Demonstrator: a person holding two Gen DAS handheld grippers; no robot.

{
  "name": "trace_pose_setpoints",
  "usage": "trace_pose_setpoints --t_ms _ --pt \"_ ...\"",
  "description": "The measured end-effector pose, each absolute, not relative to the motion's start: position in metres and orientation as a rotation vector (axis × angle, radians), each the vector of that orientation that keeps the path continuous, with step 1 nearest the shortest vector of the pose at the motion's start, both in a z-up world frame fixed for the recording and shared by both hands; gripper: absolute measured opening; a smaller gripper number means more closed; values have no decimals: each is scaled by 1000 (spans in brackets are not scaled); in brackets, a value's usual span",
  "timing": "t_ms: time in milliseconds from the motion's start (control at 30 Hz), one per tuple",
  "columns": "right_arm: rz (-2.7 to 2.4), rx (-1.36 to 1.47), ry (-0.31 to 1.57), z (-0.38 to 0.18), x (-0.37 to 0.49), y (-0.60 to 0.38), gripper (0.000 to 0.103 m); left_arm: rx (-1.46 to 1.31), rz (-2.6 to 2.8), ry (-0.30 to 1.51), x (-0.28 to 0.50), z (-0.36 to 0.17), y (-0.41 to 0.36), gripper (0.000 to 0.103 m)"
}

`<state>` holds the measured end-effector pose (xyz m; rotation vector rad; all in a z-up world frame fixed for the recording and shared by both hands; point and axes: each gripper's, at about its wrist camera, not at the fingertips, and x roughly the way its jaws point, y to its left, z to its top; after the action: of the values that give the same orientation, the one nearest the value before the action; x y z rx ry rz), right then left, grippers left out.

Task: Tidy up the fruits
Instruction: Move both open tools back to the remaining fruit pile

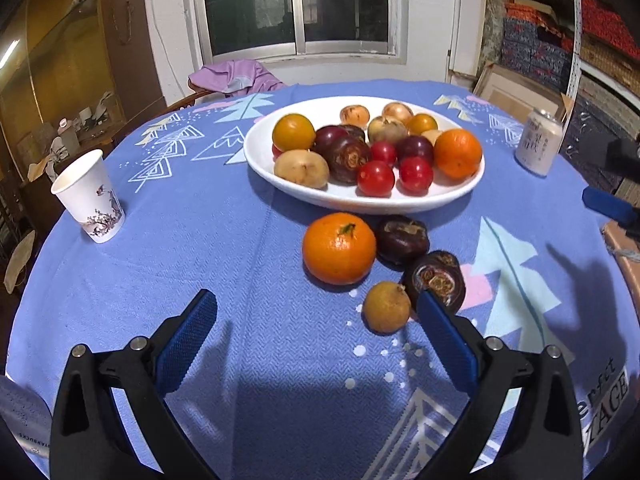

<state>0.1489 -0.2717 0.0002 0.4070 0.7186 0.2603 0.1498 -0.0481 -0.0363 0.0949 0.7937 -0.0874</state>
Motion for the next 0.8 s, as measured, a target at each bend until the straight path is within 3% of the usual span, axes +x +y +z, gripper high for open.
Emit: trace_pose_setpoints --t_ms 667,733,800 --pt "280 366 725 -1 148 -262 96 84 -70 785 134 -31 -7 99" --pt "279 360 725 -1 148 -261 96 137 -83 790 132 -37 -18 93" --pt "278 359 723 -1 147 -261 96 148 -110 820 133 -43 -23 76"
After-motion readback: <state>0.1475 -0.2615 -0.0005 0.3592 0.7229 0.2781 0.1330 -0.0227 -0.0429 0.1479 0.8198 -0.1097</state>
